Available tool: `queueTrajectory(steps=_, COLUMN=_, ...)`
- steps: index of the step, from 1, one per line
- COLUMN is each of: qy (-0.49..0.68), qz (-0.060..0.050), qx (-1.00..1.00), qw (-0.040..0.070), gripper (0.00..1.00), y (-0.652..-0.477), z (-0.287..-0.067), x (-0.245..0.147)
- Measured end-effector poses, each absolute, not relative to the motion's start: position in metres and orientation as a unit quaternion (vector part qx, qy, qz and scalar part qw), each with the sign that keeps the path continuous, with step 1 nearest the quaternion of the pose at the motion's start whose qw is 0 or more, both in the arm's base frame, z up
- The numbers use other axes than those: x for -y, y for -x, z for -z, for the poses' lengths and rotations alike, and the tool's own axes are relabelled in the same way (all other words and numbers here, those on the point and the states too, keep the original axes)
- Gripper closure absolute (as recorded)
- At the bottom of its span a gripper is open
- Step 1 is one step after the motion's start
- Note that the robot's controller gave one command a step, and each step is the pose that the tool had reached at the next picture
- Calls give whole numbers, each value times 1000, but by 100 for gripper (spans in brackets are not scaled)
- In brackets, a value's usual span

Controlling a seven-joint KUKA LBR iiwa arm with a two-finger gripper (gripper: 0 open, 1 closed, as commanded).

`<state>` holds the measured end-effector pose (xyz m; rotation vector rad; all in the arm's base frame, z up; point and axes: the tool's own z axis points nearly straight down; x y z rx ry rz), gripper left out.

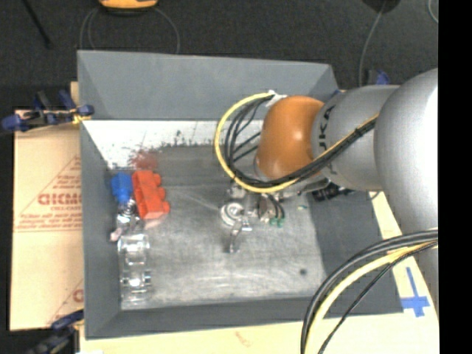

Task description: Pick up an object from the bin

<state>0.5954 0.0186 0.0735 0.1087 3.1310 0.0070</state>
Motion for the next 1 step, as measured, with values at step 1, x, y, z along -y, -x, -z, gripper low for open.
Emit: queueTrajectory(steps=1, qy=-33, qz=-2, qx=-999, qw=8, gripper=100, y=-598, z=-79, x=-20)
